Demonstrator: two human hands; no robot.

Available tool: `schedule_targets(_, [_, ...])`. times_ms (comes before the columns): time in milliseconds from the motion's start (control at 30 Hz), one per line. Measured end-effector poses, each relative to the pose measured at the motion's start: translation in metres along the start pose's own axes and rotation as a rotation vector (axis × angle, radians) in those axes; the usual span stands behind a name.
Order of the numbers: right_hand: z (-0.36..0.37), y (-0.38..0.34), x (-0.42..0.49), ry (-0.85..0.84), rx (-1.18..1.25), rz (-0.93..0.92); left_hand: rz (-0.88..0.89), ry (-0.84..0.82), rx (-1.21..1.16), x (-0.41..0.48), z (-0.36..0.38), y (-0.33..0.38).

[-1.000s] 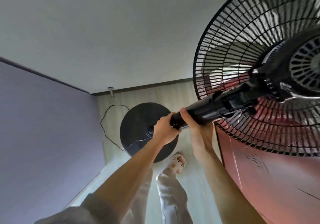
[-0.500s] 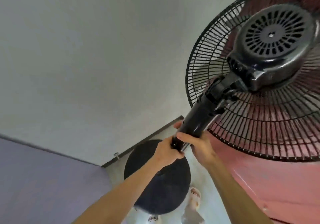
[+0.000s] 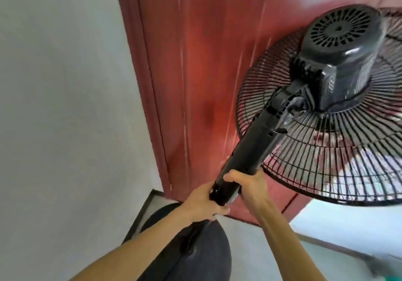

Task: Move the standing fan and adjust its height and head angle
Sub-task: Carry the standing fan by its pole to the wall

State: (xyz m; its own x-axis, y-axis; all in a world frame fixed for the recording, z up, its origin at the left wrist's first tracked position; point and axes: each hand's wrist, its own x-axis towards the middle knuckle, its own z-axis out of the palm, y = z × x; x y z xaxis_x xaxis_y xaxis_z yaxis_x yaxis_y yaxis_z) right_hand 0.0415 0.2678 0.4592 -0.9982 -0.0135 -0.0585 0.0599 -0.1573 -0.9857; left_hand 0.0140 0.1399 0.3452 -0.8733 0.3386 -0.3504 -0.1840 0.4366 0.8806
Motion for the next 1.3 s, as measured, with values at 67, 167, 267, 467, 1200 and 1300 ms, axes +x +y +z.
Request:
schedule_targets(67, [-0.040,-0.001,-0.017,0.097,-0.094,-0.009,0.069,-0.089,0.048,0.009,0.029,0.012])
schedule_targets(167, [-0.127,0.013,-0.050,0.287,-0.074,-0.050,0.214,-0.231,0.213,0.017,0.104,0.041])
schedule_targets(267, [-0.202,0.008,-0.087,0.382,-0.103,-0.109,0.243,-0.334,0.309,0.028,0.176,0.053])
schedule_targets(467, [-0.352,-0.019,-0.172,0.486,-0.123,-0.188,0.310,-0.403,0.426,0.033,0.337,0.093])
schedule_targets(1200, [-0.716,-0.077,-0.289,1.624,-0.095,-0.240,0.651,-0.716,0.477,0.102,0.782,0.263])
schedule_targets(1300, [-0.762,-0.093,-0.307,1.680,-0.106,-0.242,0.717,-0.760,0.496,0.107,0.827,0.295])
